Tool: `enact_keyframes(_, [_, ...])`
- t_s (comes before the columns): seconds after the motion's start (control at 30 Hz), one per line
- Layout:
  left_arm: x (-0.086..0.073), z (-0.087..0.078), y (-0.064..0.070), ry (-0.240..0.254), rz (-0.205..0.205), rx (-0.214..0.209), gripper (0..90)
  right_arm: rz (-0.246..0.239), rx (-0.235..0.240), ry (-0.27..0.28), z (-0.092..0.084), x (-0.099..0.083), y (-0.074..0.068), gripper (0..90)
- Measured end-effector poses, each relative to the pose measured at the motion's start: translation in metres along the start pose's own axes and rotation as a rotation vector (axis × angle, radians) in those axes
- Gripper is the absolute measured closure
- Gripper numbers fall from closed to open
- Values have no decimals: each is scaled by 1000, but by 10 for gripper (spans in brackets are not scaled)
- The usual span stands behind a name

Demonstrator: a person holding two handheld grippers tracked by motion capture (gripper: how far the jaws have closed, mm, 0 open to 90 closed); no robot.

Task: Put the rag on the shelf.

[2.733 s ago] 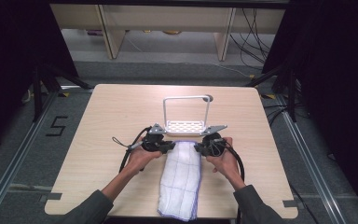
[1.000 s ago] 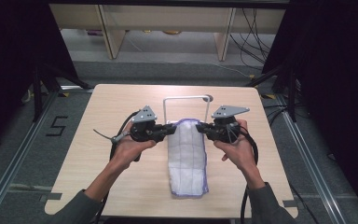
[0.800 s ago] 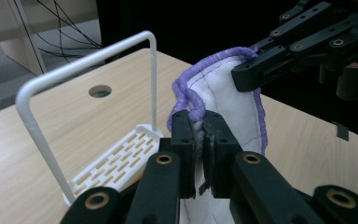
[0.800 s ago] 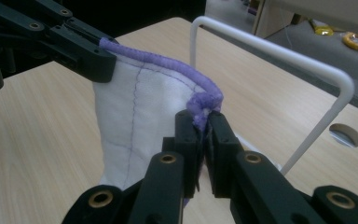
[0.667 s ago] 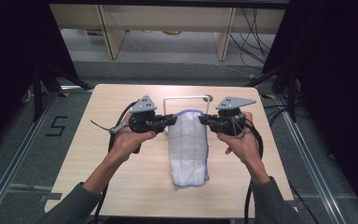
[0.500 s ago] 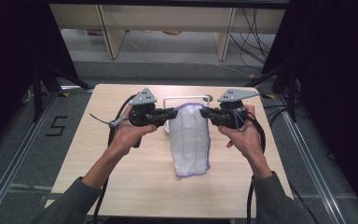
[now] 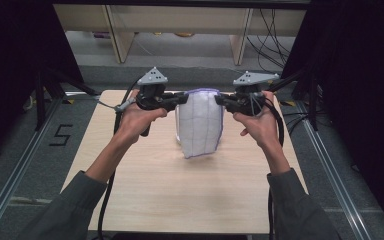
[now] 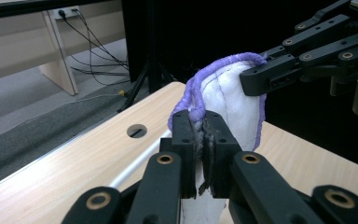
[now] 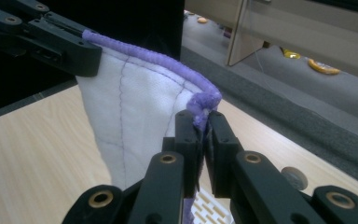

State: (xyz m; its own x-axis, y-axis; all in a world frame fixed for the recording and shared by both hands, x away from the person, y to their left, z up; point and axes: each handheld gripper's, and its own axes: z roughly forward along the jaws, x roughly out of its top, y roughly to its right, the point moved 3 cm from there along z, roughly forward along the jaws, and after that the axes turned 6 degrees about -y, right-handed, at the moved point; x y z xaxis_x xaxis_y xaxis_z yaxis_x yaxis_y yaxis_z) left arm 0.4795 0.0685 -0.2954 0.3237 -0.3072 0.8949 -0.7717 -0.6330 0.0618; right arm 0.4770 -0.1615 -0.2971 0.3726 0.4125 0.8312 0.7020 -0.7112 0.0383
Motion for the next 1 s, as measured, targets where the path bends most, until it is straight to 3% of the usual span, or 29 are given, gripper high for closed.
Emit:
enact_keyframes(0.1, [7,1,-6,13,-11,-8,843,25,1,3,2,13,4,848])
enact_keyframes(0.23, [17,0,-13,9,-8,6,842,2,-12,13,3,21,8,848])
enact_keyframes(0.47, [35,2,-22,25,-16,21,841,10,-23,32,7,36,16,847])
enact_keyframes(0.53, [39,3,-25,27,-13,28,841,37,-26,40,9,41,18,846])
enact_keyframes(0.67, [47,8,-28,27,0,43,840,25,-34,46,11,47,25,845])
enact_keyframes(1.0, [65,27,-47,66,-20,75,837,64,-62,51,25,66,49,843])
